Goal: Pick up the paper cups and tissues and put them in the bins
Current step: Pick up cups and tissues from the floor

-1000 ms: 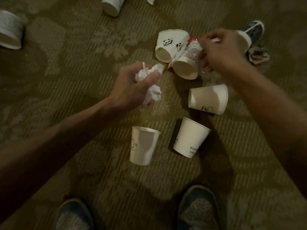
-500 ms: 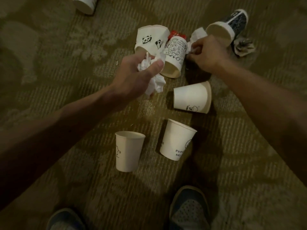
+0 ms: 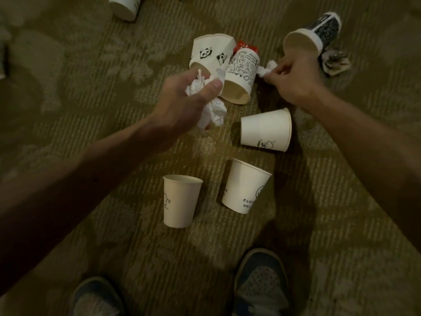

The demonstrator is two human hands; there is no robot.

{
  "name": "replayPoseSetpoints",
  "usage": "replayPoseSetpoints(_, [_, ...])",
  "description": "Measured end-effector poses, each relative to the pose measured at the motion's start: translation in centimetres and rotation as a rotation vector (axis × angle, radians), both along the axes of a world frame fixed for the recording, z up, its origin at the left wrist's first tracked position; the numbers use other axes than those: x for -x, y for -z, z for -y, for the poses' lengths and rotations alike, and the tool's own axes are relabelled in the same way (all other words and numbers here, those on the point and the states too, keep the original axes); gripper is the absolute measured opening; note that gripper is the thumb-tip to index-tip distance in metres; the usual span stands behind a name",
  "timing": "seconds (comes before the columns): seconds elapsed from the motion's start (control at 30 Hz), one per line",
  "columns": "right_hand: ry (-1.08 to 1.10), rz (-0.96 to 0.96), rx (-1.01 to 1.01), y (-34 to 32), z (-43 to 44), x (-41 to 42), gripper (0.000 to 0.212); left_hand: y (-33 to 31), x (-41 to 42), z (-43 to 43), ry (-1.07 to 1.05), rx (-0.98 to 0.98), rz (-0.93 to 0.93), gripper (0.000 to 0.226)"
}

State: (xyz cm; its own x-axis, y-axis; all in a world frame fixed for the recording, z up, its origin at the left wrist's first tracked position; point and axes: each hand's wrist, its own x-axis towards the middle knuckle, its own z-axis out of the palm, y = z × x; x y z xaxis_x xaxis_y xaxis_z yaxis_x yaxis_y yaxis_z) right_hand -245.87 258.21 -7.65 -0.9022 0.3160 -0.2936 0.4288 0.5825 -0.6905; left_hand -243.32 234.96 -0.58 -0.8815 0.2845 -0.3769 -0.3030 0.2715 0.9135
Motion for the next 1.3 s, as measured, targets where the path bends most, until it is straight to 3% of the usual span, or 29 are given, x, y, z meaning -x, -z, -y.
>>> replayPoseSetpoints(0.2, [0.126,-0.102,0.324,-3.9,0.4,-4.1,0.009,-0.5,-0.8,-0.4,-0.008,-0.009,0.021,0.007])
replayPoseSetpoints(0.3, [0.081,-0.13,0.585,-6.6,1.7,-5.8,0.004,-1.1,-1.3,-0.6,0.035,-0.024,-0.028,0.016])
replayPoseSetpoints(0.47, [0.095,-0.085,1.055,-9.2,5.0,-8.3,0.019,-2.4,-2.5,-0.5,0.071,-0.101,-0.089,0.026])
replayPoseSetpoints(0.7, [0.096,-0.03,1.222,-9.1,9.2,-10.6,0.018,-3.7,-4.8,1.3,0.071,-0.154,-0.08,0.02])
replayPoseSetpoints(0.87, [-0.073,0.085,1.156,-8.3,11.4,-12.0,0.022,-2.9,-6.1,4.9,0.111,0.02,-0.053,0.018])
replayPoseSetpoints(1.0, [-0.264,0.201,0.789,-7.0,13.0,-13.6,0.022,-1.7,-7.8,8.6,0.169,0.09,-0.035,0.025])
replayPoseSetpoints(1.13, [-0.31,0.187,0.383,-5.1,14.8,-15.4,0.013,0.6,-9.3,11.4,0.073,0.179,0.054,0.04])
replayPoseSetpoints(1.2, [-0.309,0.178,0.217,-4.2,15.4,-16.3,0.027,1.6,-9.8,12.2,0.057,0.206,0.063,0.047])
replayPoseSetpoints(1.3, [-0.264,0.188,0.161,-3.6,16.4,-17.4,0.048,3.0,-10.3,12.8,0.056,0.189,0.118,0.067])
